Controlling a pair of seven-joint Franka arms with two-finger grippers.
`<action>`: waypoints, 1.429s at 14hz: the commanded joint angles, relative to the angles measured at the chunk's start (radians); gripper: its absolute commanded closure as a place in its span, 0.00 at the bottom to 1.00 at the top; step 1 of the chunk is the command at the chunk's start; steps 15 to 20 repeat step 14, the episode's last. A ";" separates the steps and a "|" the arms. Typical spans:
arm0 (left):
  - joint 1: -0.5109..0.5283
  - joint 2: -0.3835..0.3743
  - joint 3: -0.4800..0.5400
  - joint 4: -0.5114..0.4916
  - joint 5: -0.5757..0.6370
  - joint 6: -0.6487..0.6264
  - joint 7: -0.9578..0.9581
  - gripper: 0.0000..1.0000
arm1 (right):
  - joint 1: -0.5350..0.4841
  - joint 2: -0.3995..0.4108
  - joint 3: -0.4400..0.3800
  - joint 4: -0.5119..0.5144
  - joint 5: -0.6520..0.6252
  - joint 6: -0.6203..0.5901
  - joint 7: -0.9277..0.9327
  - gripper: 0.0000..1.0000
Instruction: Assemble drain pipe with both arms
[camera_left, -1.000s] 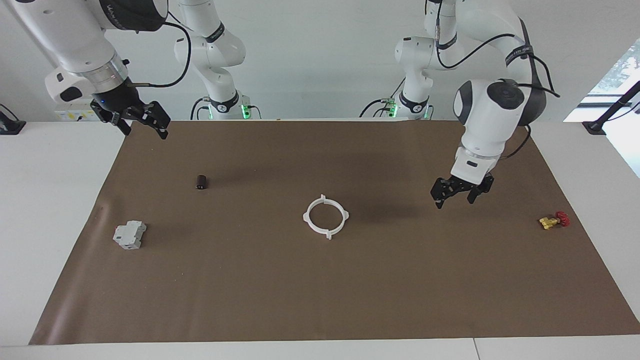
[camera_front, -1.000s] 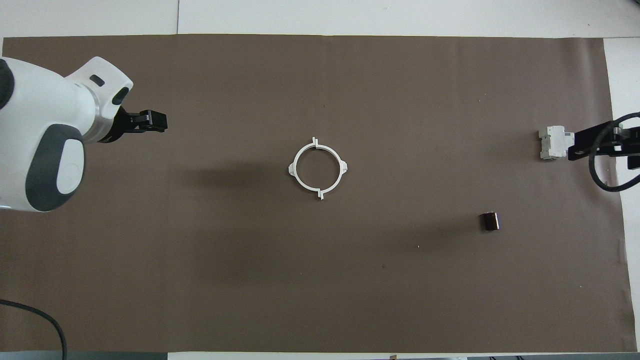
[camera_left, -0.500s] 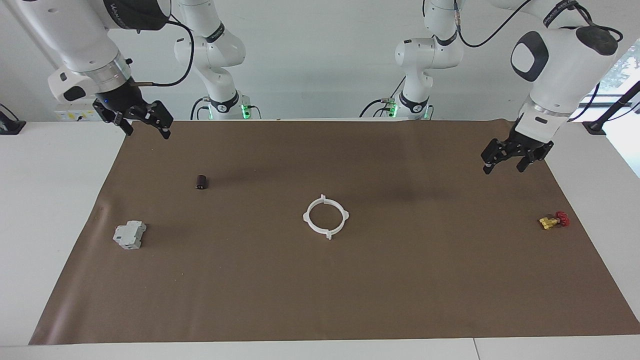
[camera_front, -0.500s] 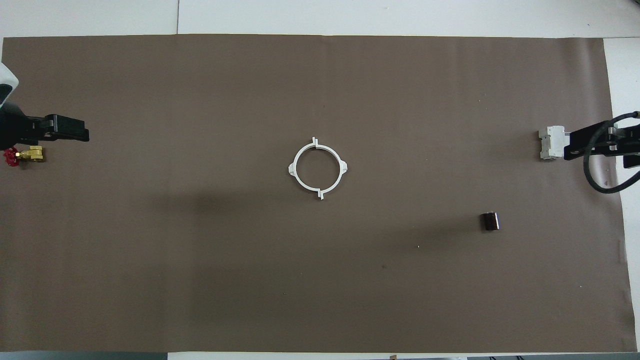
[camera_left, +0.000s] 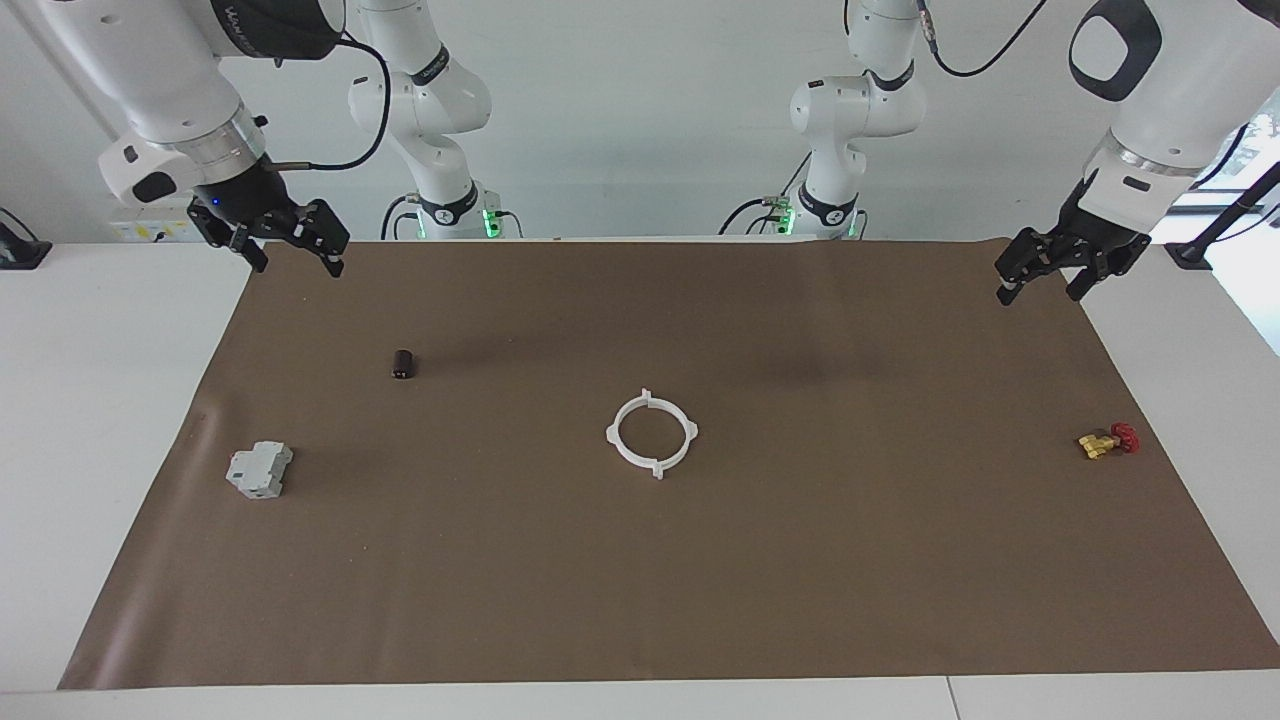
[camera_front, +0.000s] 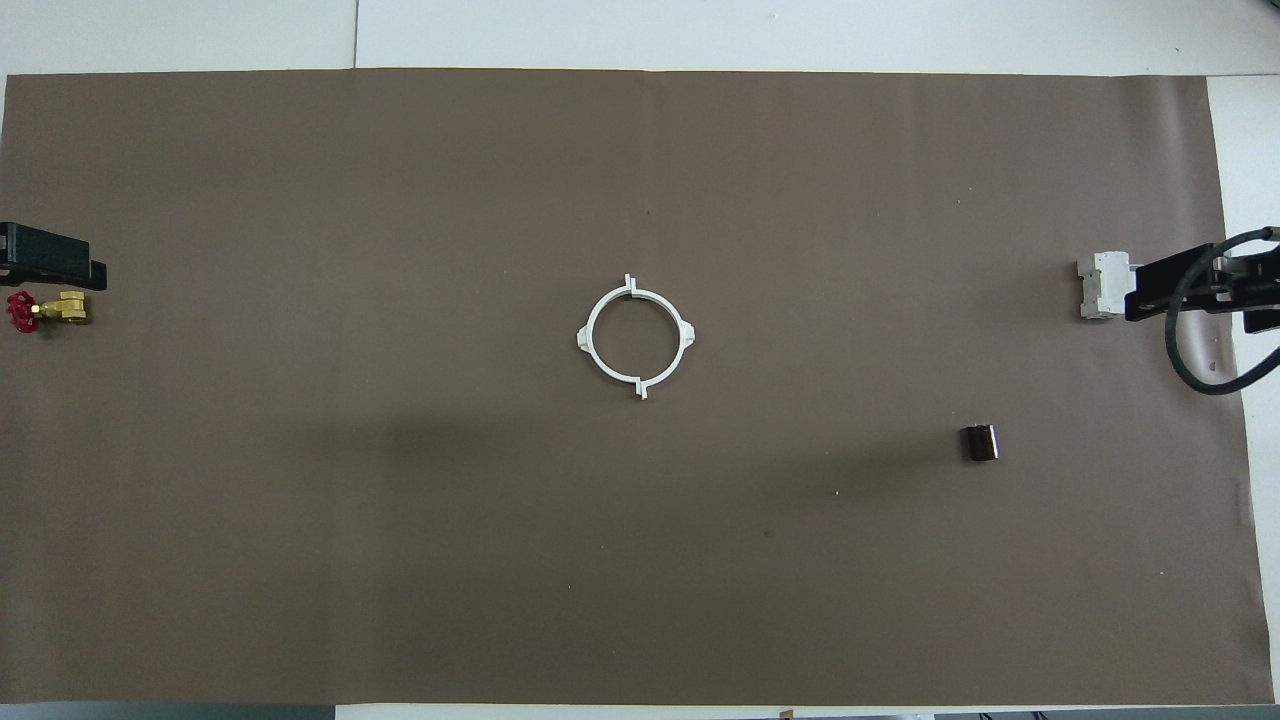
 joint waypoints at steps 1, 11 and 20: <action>0.028 -0.011 -0.002 0.006 -0.026 -0.033 0.046 0.00 | -0.005 0.003 0.004 0.008 -0.002 0.010 -0.025 0.00; 0.055 -0.031 -0.009 -0.037 -0.023 0.006 0.043 0.00 | -0.005 0.003 0.004 0.006 -0.002 0.010 -0.025 0.00; 0.060 -0.033 -0.009 -0.039 -0.025 0.000 0.043 0.00 | -0.005 0.003 0.004 0.008 -0.002 0.010 -0.025 0.00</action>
